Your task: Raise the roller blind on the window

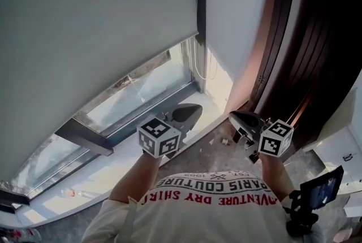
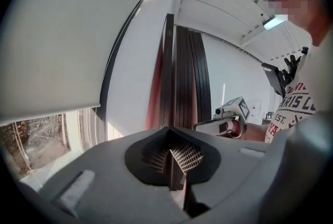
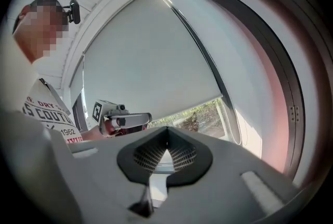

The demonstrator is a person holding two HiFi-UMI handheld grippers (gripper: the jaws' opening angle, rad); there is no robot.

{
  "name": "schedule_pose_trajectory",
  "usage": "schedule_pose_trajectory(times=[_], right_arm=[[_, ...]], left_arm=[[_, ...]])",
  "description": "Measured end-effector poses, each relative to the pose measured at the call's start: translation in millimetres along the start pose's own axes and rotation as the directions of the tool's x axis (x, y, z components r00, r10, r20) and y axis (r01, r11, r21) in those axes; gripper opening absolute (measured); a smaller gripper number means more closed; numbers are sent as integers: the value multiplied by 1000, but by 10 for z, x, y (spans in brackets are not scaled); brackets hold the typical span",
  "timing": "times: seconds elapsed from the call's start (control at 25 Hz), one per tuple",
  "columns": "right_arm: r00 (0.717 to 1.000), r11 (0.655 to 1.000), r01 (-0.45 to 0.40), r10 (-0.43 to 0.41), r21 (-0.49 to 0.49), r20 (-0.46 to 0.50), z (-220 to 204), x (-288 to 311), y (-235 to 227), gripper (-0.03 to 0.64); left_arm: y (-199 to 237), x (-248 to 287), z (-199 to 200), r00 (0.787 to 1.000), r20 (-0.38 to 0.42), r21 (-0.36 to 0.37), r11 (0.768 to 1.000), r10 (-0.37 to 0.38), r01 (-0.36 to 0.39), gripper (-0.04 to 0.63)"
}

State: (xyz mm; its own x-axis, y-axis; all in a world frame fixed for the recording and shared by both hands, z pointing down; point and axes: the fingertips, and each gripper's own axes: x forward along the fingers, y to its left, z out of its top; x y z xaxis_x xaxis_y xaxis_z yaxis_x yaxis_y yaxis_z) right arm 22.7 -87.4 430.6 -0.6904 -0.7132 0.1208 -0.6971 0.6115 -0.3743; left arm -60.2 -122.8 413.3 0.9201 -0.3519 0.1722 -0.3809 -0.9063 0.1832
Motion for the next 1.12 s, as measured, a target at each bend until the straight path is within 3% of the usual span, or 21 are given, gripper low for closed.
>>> schedule_pose_trajectory(times=[0.36, 0.56, 0.72, 1.12], right_arm=[[1000, 1000, 10, -10, 23, 3, 89, 139, -449, 6], [1000, 999, 5, -4, 43, -4, 283, 153, -898, 5], [1000, 999, -16, 16, 41, -6, 508, 113, -1239, 6], [999, 999, -49, 49, -20, -9, 595, 87, -1350, 6]], left_arm=[[376, 489, 91, 999, -2, -12, 999, -33, 33, 5], [644, 956, 298, 1000, -3, -28, 1000, -14, 14, 5], [885, 1366, 588, 1000, 10, -17, 999, 29, -29, 5], [1463, 1495, 1308, 971, 151, 37, 981, 184, -191, 7]])
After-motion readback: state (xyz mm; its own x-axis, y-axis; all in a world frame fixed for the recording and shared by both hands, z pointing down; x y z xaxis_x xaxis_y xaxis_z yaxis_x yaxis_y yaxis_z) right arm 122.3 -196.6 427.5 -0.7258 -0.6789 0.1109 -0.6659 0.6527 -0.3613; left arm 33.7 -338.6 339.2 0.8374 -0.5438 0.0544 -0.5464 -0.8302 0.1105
